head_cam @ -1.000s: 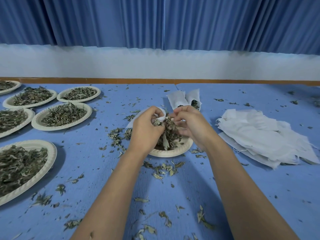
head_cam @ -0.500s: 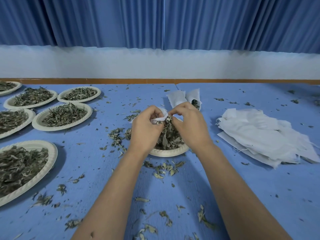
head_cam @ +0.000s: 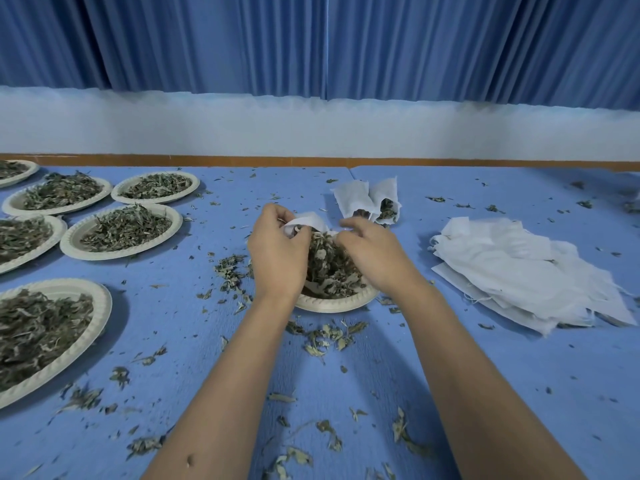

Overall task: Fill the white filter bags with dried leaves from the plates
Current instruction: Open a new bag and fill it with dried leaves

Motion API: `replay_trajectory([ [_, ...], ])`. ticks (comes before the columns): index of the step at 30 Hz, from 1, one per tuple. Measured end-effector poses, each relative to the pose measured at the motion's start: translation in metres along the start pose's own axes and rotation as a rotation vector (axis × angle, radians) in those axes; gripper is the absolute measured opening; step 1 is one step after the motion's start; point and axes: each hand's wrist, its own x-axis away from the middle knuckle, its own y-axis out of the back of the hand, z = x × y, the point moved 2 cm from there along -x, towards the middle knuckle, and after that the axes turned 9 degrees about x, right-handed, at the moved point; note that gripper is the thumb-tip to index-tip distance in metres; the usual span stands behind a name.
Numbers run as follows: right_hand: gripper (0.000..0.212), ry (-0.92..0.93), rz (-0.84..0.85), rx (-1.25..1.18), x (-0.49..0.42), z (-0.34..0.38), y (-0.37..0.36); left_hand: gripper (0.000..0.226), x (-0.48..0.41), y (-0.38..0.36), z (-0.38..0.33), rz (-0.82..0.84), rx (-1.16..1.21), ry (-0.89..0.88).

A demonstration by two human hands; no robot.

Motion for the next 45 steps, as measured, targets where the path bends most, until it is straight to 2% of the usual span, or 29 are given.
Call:
replay_trajectory([
  [3,0.034,-0.062,0.087,-0.086,0.002,0.003,0.0,0.01,0.0,0.001,-0.002,0.051,0.076,0.079],
  [6,0.006,-0.038,0.054,-0.144,0.0,0.003,-0.003,0.009,-0.001,0.002,-0.002,0.095,0.14,0.144],
  [9,0.022,-0.077,-0.014,-0.321,-0.003,0.001,-0.008,0.016,-0.002,0.002,-0.001,0.135,0.146,0.147],
  [13,0.012,-0.067,-0.136,-0.497,0.001,0.007,-0.007,0.021,-0.001,-0.001,0.0,0.197,0.109,0.11],
  [18,0.007,-0.019,-0.234,-0.485,0.003,0.012,-0.002,0.022,0.0,-0.001,-0.002,0.241,0.095,0.066],
  [22,0.004,0.035,-0.274,-0.36,0.003,0.013,-0.006,0.02,0.002,-0.004,-0.007,0.274,0.148,0.068],
  [27,0.01,-0.018,-0.374,-0.264,0.003,0.01,-0.005,0.02,0.002,-0.005,-0.008,0.314,0.188,0.072],
  [29,0.012,-0.044,-0.303,-0.301,0.005,0.011,-0.004,0.019,0.0,-0.004,-0.006,0.305,0.161,0.051],
  [33,0.027,-0.151,-0.053,-0.742,0.009,0.022,0.001,0.022,-0.003,0.002,0.0,0.244,0.104,0.035],
  [36,0.028,-0.117,0.04,-0.675,0.01,0.029,0.002,0.026,-0.004,0.006,-0.001,0.135,0.081,0.007],
  [41,0.032,-0.042,-0.107,-0.596,0.01,0.027,0.007,0.03,-0.005,0.01,0.001,0.018,0.006,0.01],
  [45,0.026,0.103,-0.101,-0.359,0.008,0.021,0.006,0.019,-0.005,0.009,0.003,0.022,0.01,0.041],
])
